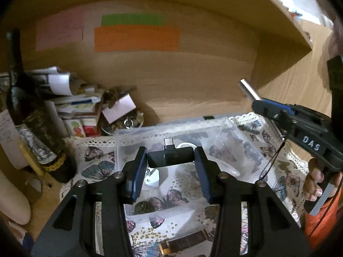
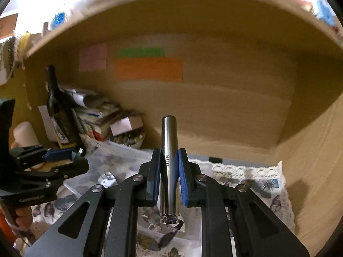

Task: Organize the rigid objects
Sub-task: 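Drop the USB-C adapter into the box with left tool while right tool drops cylinder, then grasp the brown-gold tube with left tool while right tool grasps black knob-headed pin, then drop the tube into the box with left tool while right tool drops the pin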

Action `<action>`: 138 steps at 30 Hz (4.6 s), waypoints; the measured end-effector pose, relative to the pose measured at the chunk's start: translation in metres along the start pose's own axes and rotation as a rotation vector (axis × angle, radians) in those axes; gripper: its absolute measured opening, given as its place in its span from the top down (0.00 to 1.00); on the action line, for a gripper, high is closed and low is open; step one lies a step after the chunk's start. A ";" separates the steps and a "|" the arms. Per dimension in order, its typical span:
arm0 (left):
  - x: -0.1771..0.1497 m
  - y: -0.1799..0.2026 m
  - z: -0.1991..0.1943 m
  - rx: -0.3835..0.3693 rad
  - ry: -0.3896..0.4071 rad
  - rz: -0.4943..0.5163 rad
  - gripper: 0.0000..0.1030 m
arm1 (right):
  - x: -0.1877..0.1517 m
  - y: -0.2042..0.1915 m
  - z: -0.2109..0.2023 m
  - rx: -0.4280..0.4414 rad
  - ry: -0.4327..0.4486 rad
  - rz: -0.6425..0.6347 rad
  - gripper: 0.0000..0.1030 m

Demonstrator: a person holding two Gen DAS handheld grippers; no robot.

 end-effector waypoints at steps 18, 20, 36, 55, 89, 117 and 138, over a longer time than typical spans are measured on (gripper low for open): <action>-0.019 0.006 0.074 -0.023 -0.189 0.046 0.57 | -0.036 -0.010 0.089 0.022 -0.276 -0.034 0.86; -0.019 0.006 0.074 -0.022 -0.189 0.047 0.57 | -0.039 -0.005 0.092 -0.018 -0.291 -0.028 0.86; -0.011 0.010 0.017 0.019 -0.077 0.059 0.30 | -0.024 -0.006 0.028 0.003 -0.160 0.002 0.63; -0.094 0.012 0.006 -0.001 -0.238 0.145 0.28 | -0.091 -0.029 -0.025 0.041 -0.157 -0.004 0.45; -0.145 -0.010 -0.045 0.045 -0.177 -0.019 0.78 | -0.179 -0.101 -0.022 0.220 -0.329 -0.062 0.74; -0.009 0.011 -0.023 0.006 -0.015 0.044 0.78 | -0.024 -0.019 -0.035 0.071 0.027 0.010 0.74; -0.007 0.005 0.058 -0.036 -0.173 0.004 0.74 | -0.042 -0.032 0.079 0.155 -0.253 -0.035 0.72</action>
Point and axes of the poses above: each gripper's, at about its wrist camera, not at the fingertips, and z roughly the way its jaws point, y to its right, x to its top, the point moved 4 cm from there along z, roughly the way its jaws point, and after that the axes turned 9 degrees about -y, right-handed, at the moved point
